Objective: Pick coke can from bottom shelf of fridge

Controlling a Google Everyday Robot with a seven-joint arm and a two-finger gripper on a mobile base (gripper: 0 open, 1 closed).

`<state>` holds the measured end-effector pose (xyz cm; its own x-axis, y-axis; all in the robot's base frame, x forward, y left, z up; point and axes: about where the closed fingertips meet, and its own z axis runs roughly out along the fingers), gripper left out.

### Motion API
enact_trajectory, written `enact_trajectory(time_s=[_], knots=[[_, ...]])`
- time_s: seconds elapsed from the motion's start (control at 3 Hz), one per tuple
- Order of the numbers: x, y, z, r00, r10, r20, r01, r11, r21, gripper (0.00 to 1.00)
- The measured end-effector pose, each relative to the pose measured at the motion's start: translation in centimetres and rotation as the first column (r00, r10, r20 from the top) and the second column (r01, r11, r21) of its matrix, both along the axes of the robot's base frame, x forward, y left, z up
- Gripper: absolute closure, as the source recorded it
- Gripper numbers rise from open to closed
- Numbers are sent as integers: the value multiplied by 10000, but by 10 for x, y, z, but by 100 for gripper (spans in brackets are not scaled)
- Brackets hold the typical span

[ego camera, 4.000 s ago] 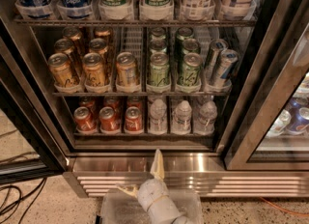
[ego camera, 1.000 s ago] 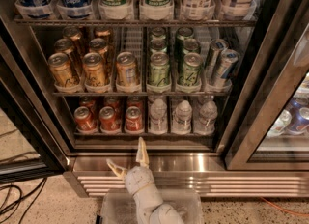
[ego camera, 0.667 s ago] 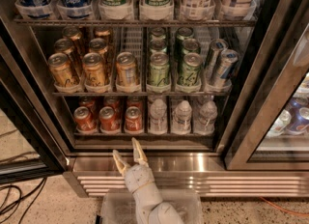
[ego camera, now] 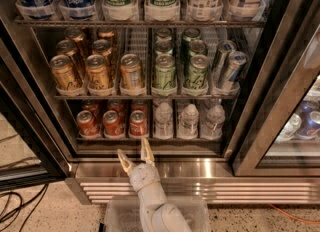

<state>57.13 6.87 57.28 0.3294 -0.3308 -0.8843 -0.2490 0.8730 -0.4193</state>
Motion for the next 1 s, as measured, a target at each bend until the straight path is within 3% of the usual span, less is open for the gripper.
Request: enact_trajectory(time_s=[1.0], knots=[[30,-4,11,9967,-778,235,769,9963,382,37]])
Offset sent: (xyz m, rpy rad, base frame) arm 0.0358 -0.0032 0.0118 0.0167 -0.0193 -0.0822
